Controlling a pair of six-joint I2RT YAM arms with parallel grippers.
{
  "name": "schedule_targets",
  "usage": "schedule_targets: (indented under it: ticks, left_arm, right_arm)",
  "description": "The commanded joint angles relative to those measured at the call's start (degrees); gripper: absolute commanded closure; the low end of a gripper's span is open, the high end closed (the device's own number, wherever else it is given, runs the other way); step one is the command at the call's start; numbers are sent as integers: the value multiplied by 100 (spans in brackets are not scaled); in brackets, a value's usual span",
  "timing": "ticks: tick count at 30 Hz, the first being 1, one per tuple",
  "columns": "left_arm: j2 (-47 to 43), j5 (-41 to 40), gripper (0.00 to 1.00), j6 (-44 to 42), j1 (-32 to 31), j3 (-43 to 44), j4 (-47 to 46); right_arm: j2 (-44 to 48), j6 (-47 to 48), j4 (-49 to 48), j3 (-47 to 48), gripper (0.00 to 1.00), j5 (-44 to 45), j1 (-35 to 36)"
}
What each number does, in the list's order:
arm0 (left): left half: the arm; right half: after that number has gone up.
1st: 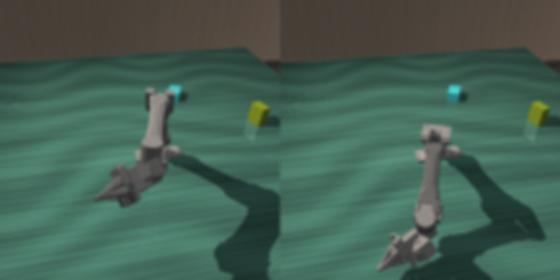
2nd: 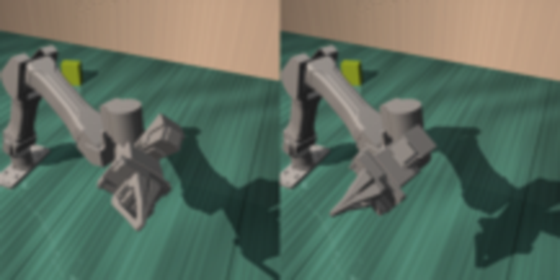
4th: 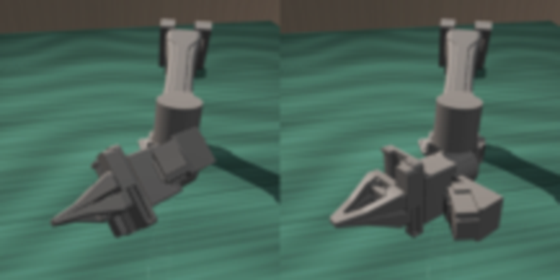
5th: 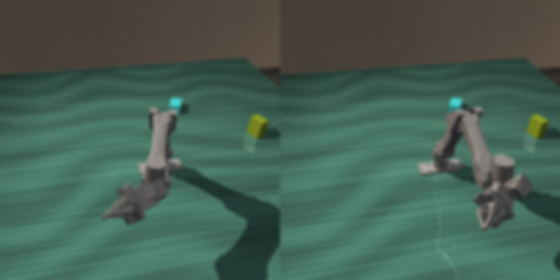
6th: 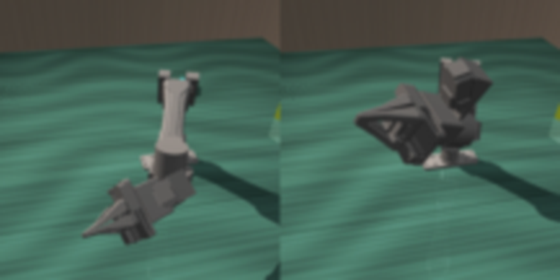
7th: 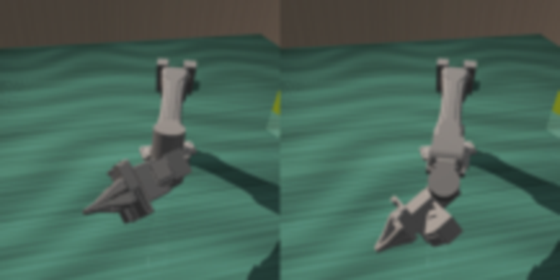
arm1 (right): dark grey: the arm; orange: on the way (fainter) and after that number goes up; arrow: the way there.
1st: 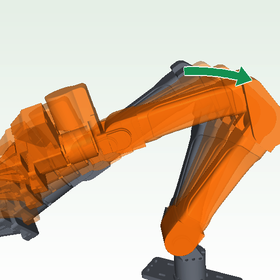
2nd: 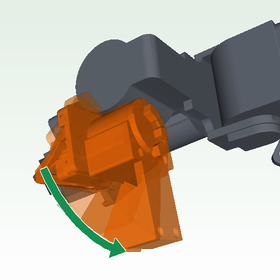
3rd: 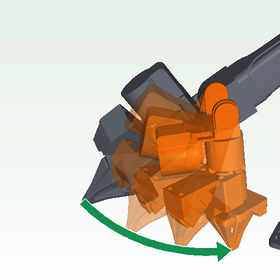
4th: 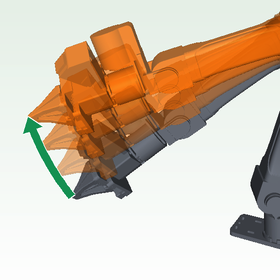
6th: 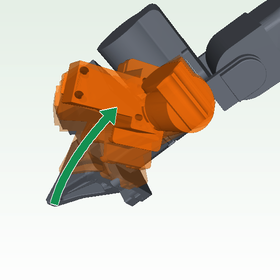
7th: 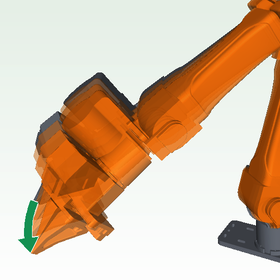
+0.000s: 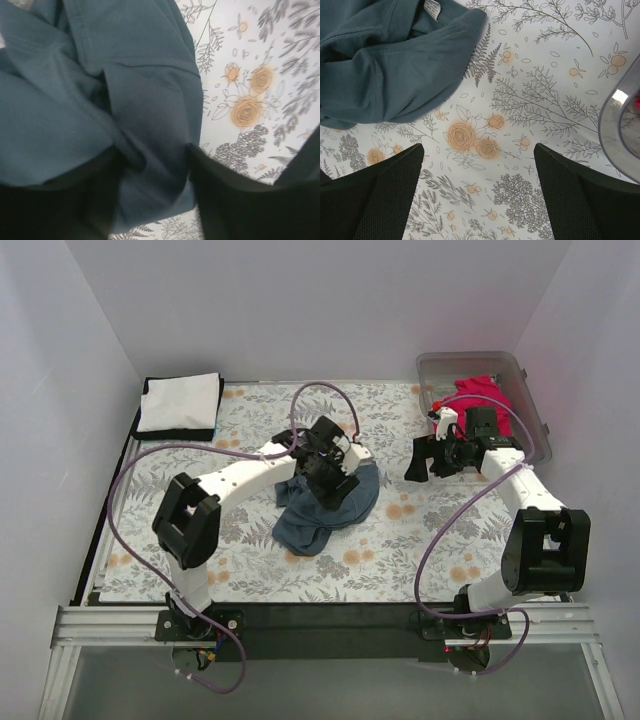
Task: Fold and stack the t-shirts
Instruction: Move the tshirt to the center of the board, then flatten the tshirt out
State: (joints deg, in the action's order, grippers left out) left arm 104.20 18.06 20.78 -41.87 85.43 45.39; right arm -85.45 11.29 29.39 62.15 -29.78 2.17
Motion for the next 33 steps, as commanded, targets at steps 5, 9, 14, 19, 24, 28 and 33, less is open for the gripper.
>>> schedule_targets:
  ticks: [5, 9, 14, 19, 24, 28, 33]
  left_arm:
    - [-241, -1235, 100, 164, -349, 309, 463]
    - [-1705, -1042, 100, 216, -104, 168, 681]
    - [-2947, -84, 99, -527, 1153, -622, 1630]
    - [-4441, -84, 85, -1873, 2286, -2651, 1948]
    - [-4893, -6, 55, -3270, 3707, -4078, 1974]
    - [-4068, 879, 35, -3440, 4809, -3298, 2403]
    - [-2952, 1839, 27, -2641, 4934, -2137, 2616]
  right_arm:
    - [292, 365, 304, 324, 2, -195, -77]
    - [406, 313, 305, 280, 2, -432, -68]
    - [406, 216, 305, 324, 2, -757, -42]
    - [275, 190, 304, 315, 2, -994, 125]
    - [160, 224, 252, 131, 2, -1030, 696]
    - [-33, 199, -2, 95, 7, -784, 1170]
    - [-761, -108, -258, 622, 12, -661, 1742]
